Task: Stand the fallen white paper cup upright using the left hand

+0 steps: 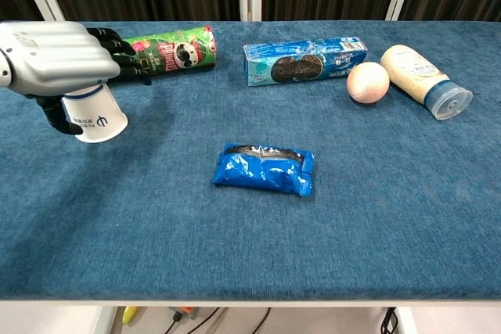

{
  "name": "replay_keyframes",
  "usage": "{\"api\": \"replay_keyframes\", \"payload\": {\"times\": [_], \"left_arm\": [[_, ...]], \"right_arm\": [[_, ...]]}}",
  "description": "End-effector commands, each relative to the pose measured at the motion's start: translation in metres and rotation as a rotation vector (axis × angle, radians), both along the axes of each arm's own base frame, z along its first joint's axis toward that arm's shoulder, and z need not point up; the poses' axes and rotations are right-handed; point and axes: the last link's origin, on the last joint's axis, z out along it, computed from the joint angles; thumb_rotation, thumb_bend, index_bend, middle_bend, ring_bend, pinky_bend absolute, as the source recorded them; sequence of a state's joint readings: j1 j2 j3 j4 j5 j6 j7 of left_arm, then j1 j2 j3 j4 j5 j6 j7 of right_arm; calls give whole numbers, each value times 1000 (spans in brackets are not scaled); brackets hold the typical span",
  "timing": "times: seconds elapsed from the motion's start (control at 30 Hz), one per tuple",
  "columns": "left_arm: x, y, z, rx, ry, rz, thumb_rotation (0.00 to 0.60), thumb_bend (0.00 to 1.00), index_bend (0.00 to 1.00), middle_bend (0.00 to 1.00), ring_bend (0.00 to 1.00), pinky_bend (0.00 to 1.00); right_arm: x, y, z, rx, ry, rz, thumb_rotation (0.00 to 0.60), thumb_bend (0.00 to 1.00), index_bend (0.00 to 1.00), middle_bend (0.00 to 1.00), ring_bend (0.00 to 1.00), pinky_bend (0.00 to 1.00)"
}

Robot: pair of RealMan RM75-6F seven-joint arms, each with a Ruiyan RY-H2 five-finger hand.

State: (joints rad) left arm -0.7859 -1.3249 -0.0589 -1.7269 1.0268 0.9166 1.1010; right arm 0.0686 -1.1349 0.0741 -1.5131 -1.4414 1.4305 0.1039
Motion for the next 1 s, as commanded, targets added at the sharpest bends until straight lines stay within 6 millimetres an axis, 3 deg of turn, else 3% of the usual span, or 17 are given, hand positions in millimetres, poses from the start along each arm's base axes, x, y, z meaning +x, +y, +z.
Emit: {"api": "replay_keyframes", "payload": {"times": [0.03, 0.6, 1.0], "left_arm": [[3, 1, -3, 20, 48, -29, 600, 170, 169, 155, 0, 0], [6, 2, -7, 53, 94, -16, 600, 185, 310, 292, 0, 0], [6, 1, -3, 58, 70, -32, 600, 189, 342, 364, 0, 0]], "right_arm": [[-1, 0, 0, -1, 0, -3, 600, 183, 0, 0, 0, 0], [-6, -1, -1, 2, -10, -27, 600, 192, 0, 0, 0, 0], [-6, 0, 0, 7, -8, -23, 600, 193, 0, 0, 0, 0]]}}
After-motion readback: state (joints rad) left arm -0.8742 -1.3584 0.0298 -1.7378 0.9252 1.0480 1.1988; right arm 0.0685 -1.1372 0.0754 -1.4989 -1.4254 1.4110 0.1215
